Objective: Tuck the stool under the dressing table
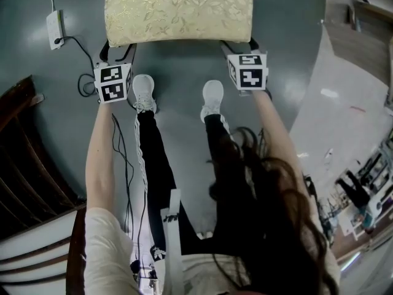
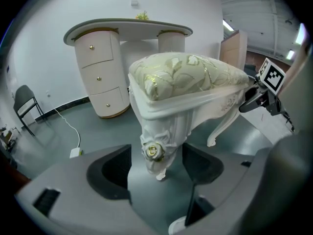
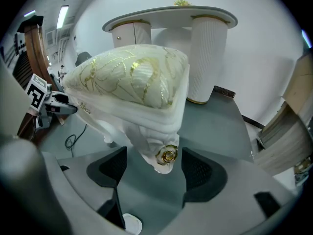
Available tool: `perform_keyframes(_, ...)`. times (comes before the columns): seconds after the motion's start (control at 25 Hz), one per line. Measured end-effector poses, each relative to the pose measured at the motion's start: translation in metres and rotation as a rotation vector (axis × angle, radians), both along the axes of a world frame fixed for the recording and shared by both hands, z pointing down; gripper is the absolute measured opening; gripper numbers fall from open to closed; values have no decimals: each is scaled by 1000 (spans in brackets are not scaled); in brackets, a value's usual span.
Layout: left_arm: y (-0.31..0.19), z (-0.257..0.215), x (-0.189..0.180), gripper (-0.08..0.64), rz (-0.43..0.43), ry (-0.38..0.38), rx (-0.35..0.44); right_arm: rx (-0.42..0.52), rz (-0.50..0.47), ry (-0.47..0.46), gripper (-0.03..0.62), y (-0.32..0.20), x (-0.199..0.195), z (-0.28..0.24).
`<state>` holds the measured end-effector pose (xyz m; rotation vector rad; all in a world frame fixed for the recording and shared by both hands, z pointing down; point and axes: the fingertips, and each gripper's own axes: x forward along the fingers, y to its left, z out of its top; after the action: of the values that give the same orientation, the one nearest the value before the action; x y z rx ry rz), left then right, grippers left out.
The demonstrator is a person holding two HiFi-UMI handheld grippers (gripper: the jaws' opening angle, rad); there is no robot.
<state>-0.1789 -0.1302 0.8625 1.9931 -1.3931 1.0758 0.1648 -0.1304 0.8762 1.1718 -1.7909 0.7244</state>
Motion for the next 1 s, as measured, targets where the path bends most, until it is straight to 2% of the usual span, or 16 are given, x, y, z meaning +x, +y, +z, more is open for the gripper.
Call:
perform_keyframes(0.24,-7,6,4,324,37,1,-5,-1,67,5,343,-5,-3,8)
perform_keyframes(0.36,-9,8,8,317,105,-17,-5,13,104,29,295,-7,0,9)
perform_keyframes(0.44,-9,8,9,276,138,-23,-15,16,89,42,285,-7,0,9)
perform_keyframes(0.72,-12,11,10,270,229,-25,-76,-35,14,34,275,-9,-6,8)
perform_keyframes(0.84,-13,11,8,270,226,-31,-79,-41,-21,37,267,-6,-8,8)
perform_keyframes(1.0,-14,11,9,270,213,-25,-69,-29,-4,49,265,-7,-6,7)
